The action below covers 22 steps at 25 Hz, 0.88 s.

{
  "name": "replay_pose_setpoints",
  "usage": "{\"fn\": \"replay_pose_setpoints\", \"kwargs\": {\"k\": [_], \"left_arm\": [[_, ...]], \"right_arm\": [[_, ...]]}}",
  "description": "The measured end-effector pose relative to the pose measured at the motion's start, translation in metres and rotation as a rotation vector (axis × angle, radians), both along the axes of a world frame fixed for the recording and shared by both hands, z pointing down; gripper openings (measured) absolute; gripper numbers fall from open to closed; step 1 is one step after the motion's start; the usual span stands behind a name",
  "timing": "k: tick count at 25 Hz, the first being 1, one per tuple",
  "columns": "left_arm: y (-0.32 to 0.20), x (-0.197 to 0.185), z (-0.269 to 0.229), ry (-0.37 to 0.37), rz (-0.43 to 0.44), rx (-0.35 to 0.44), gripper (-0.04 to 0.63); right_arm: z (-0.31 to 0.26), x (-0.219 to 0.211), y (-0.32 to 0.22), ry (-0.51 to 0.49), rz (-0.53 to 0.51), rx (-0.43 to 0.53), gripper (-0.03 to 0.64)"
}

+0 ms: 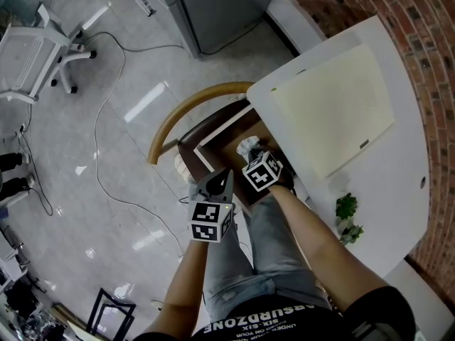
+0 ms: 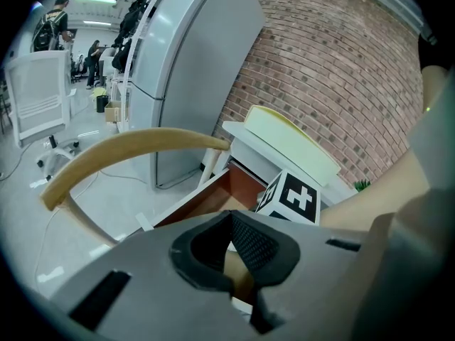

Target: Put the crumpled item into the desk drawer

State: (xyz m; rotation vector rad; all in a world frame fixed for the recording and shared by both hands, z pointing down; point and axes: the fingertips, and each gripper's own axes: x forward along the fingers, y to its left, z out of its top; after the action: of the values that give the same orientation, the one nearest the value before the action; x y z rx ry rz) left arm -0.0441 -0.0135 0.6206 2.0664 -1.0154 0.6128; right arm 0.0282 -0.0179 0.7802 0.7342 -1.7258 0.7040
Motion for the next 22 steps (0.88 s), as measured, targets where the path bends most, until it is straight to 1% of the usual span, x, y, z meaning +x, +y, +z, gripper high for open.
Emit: {"fn": "replay_pose_setpoints", "kwargs": {"k": [5,13,22], "left_arm": [[-0.001,-0.005,0.006,-0.006,0.002,-0.007,0.005],[-0.006,-0.012,0.008,-0.002,-0.008,-0.018,0.005],[-0.009,-0.016,0.014,0.003,-0.014,-0.027,0.005]], "right_arm": [[0.009,0.001,0.000,0.023,-0.012,-0.012,0.006],[0.016,-0.003,-0.002,0.031,-0.017,-0.034,0.006],[0.030,0.002,-0.001,0.076,-0.046,-0.047,0.006]]}}
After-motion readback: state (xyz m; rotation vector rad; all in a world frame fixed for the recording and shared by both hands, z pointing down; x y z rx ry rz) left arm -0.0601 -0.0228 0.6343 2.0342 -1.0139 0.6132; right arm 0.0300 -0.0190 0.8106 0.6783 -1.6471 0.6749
